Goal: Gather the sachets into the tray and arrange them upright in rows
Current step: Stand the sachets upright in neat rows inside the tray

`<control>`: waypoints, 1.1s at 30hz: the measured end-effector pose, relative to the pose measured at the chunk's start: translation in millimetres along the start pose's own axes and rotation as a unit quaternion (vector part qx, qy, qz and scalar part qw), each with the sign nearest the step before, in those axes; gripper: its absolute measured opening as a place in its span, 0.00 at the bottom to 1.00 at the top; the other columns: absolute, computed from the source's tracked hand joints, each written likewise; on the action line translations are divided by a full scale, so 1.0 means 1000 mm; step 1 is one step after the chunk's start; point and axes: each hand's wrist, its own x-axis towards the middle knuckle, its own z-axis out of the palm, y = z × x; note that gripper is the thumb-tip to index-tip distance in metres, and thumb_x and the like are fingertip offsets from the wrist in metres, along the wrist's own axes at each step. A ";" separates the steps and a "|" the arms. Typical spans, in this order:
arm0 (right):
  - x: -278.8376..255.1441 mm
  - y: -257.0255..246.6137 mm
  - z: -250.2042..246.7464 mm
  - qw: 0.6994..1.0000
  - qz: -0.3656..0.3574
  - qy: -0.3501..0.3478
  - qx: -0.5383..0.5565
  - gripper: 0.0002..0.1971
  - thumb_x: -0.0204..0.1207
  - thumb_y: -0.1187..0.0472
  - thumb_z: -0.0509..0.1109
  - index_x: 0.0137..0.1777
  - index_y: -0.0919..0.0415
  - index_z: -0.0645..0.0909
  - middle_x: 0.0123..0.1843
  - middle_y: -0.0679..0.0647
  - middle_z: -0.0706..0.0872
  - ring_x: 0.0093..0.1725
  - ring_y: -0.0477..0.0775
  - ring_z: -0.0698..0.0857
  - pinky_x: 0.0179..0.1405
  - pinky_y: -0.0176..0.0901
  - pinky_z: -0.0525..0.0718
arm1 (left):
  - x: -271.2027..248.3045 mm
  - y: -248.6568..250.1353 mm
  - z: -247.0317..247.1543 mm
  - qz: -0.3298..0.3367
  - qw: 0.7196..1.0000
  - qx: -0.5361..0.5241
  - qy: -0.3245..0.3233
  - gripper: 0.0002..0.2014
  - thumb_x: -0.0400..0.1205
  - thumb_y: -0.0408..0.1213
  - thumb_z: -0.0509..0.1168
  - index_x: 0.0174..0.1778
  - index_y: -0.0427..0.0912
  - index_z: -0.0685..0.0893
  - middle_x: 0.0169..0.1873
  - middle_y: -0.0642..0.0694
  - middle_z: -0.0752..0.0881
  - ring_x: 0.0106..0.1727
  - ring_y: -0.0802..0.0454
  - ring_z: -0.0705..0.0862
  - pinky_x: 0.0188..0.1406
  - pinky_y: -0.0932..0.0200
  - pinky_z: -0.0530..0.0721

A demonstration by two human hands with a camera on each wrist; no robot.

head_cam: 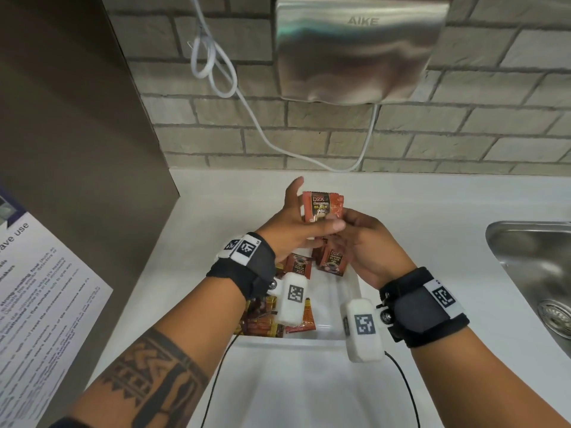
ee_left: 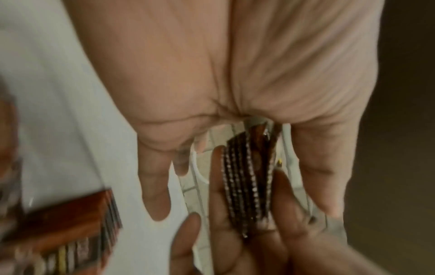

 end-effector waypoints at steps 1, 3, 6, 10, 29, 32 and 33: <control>0.000 -0.001 0.002 1.000 -0.011 -0.009 -0.007 0.15 0.82 0.64 0.70 0.67 0.69 0.82 0.63 0.64 0.89 0.63 0.66 0.87 0.66 0.57 0.82 | 0.000 -0.001 0.002 -0.014 0.996 -0.085 -0.005 0.58 0.68 0.41 0.84 0.86 0.65 0.52 0.71 0.50 0.82 0.69 0.47 0.84 0.68 0.36 0.83; -0.002 0.001 0.004 0.999 -0.035 -0.022 -0.019 0.14 0.86 0.64 0.66 0.68 0.67 0.82 0.65 0.63 0.89 0.68 0.63 0.86 0.69 0.60 0.82 | -0.001 -0.002 0.006 -0.011 0.984 -0.179 -0.020 0.43 0.75 0.32 0.75 0.84 0.60 0.65 0.61 0.46 0.86 0.64 0.42 0.84 0.67 0.25 0.79; -0.006 0.001 0.006 0.997 -0.056 -0.017 -0.047 0.13 0.86 0.64 0.66 0.68 0.64 0.83 0.64 0.59 0.90 0.67 0.57 0.87 0.68 0.57 0.84 | -0.004 0.001 0.009 0.015 0.976 -0.202 -0.079 0.31 0.82 0.26 0.67 0.81 0.54 0.74 0.63 0.39 0.79 0.63 0.37 0.81 0.59 0.28 0.86; -0.005 0.000 0.002 0.993 -0.057 0.032 -0.103 0.16 0.82 0.60 0.73 0.68 0.53 0.81 0.64 0.56 0.87 0.64 0.58 0.88 0.60 0.57 0.89 | -0.004 0.003 0.010 0.027 0.983 -0.159 -0.086 0.21 0.87 0.26 0.62 0.76 0.44 0.78 0.65 0.38 0.83 0.61 0.39 0.84 0.51 0.40 0.91; 0.010 -0.049 -0.021 0.932 -0.156 0.021 -0.328 0.02 0.75 0.64 0.79 0.46 0.61 0.90 0.42 0.52 0.92 0.38 0.38 0.85 0.42 0.23 0.80 | 0.006 -0.009 0.007 0.067 0.994 0.086 -0.031 0.21 0.74 0.25 0.80 0.58 0.45 0.82 0.39 0.48 0.88 0.34 0.48 0.85 0.29 0.56 0.84; 0.011 -0.056 -0.024 0.923 -0.168 0.034 -0.345 0.00 0.77 0.63 0.78 0.46 0.59 0.90 0.42 0.50 0.92 0.39 0.37 0.85 0.42 0.22 0.79 | 0.009 -0.014 0.002 0.080 0.984 0.157 -0.007 0.22 0.74 0.32 0.81 0.61 0.50 0.85 0.46 0.52 0.92 0.42 0.52 0.91 0.37 0.55 0.87; 0.012 -0.060 -0.026 0.916 -0.174 0.036 -0.359 0.00 0.77 0.63 0.77 0.45 0.57 0.90 0.42 0.48 0.92 0.39 0.36 0.85 0.42 0.21 0.78 | 0.009 -0.016 0.002 0.081 0.982 0.172 0.000 0.22 0.74 0.34 0.81 0.62 0.51 0.85 0.48 0.52 0.93 0.45 0.52 0.91 0.39 0.51 0.89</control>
